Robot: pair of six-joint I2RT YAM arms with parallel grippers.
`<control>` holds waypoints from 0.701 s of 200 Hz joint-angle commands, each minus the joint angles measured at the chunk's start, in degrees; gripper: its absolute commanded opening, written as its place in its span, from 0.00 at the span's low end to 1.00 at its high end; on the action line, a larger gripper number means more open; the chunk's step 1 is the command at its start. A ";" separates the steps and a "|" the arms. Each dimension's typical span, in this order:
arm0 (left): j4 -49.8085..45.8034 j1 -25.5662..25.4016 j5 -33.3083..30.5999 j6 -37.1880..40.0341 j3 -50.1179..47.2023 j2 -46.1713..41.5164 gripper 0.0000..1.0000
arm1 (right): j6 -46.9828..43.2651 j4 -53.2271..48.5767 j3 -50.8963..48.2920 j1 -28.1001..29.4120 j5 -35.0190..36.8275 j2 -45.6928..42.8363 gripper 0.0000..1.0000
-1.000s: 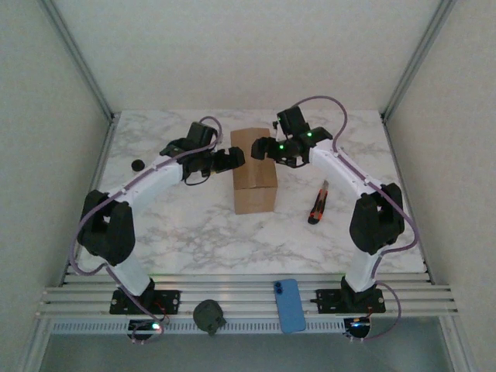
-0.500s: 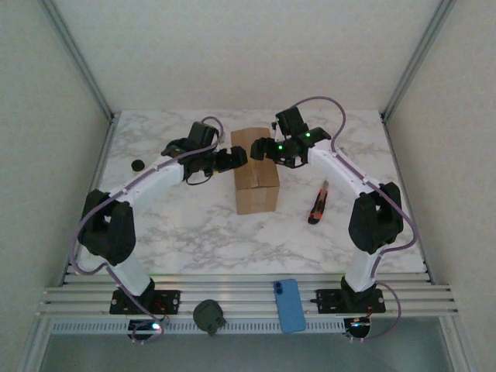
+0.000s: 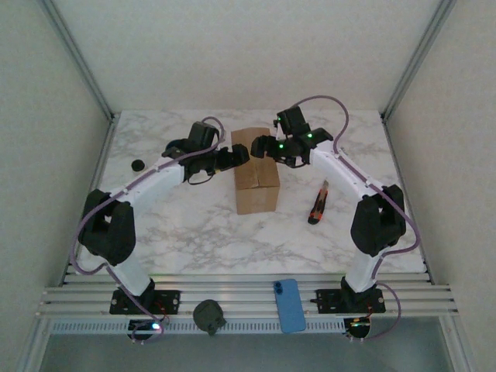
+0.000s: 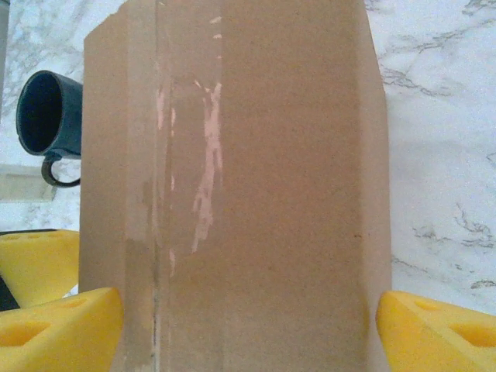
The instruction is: Unpack the express box
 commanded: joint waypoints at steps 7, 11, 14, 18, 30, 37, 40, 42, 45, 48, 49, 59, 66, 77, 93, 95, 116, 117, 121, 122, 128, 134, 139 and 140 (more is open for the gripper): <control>3.88 -0.45 1.82 -1.78 -2.07 0.18 0.95 | 1.36 0.92 -1.63 0.53 0.35 -1.45 0.85; 4.02 -0.45 1.81 -1.79 -2.22 0.26 0.95 | 1.38 0.96 -1.78 0.52 0.37 -1.49 0.85; 4.05 -0.45 1.73 -1.80 -2.34 0.26 0.95 | 1.46 1.04 -1.87 0.50 0.43 -1.53 0.85; 4.10 -0.45 1.68 -1.80 -2.48 0.26 0.95 | 1.58 1.13 -1.98 0.48 0.56 -1.67 0.84; 4.32 -0.45 1.30 -1.97 -3.12 0.32 0.95 | 1.71 1.40 -2.36 0.48 0.75 -2.01 0.84; 4.35 -0.45 1.06 -2.06 -3.52 0.35 0.95 | 1.77 1.50 -2.51 0.48 1.00 -2.14 0.84; 4.40 -0.45 0.95 -2.10 -3.69 0.43 0.95 | 1.74 1.50 -2.53 0.47 0.97 -2.21 0.84; 4.34 -0.45 0.78 -2.14 -3.75 0.44 0.95 | 1.73 1.49 -2.54 0.47 0.97 -2.27 0.84; 4.32 -0.45 0.50 -2.15 -3.96 0.51 0.95 | 1.75 1.43 -2.53 0.47 1.05 -2.24 0.84; 4.19 -0.45 0.23 -2.15 -4.09 0.53 0.95 | 1.73 1.36 -2.42 0.49 1.05 -2.26 0.84; 4.17 -0.45 0.10 -2.15 -4.19 0.53 0.95 | 1.69 1.30 -2.43 0.48 1.10 -2.25 0.84; 3.66 -0.45 -1.06 -2.15 -4.68 0.75 0.94 | 1.57 1.06 -2.36 0.50 1.18 -2.24 0.84; 3.18 -0.45 -1.95 -2.15 -4.97 0.88 0.94 | 1.55 0.90 -2.36 0.52 1.21 -2.24 0.84; 2.30 -0.45 -3.45 -2.06 -5.41 1.20 0.94 | 1.48 0.70 -2.37 0.56 1.29 -2.15 0.84; 1.53 -0.45 -5.14 -2.06 -6.43 1.55 0.93 | 1.25 0.24 -2.21 0.88 1.80 -1.93 0.83; 1.45 -0.45 -5.38 -2.06 -6.54 1.51 0.93 | 1.21 0.17 -2.13 0.93 1.90 -1.90 0.83; 0.78 -0.45 -7.42 -2.06 -7.96 1.77 0.93 | 0.36 -1.66 -0.81 1.81 3.37 -1.13 0.83; 0.79 -0.45 -7.46 -2.06 -8.06 1.76 0.93 | 0.30 -1.75 -0.75 1.89 3.44 -1.07 0.83; 0.76 -0.45 -7.64 -2.06 -8.36 1.82 0.92 | 0.12 -2.09 -0.43 2.08 3.83 -0.89 0.83; 0.74 -0.45 -7.71 -2.06 -8.44 1.84 0.92 | 0.09 -2.19 -0.34 2.16 3.89 -0.86 0.83; 0.85 -0.45 -7.90 -2.14 -8.85 1.80 0.92 | -0.15 -2.72 0.18 2.53 4.45 -0.65 0.84; 1.11 -0.45 -7.95 -2.19 -9.31 1.72 0.92 | -0.36 -3.33 0.60 2.91 4.93 -0.36 0.84; 1.35 -0.52 -7.98 -2.30 -9.68 1.73 0.92 | -0.50 -3.73 1.04 3.14 5.32 -0.16 0.84; 1.39 -0.57 -7.96 -2.31 -9.76 1.70 0.92 | -0.53 -3.84 1.14 3.17 5.34 -0.14 0.84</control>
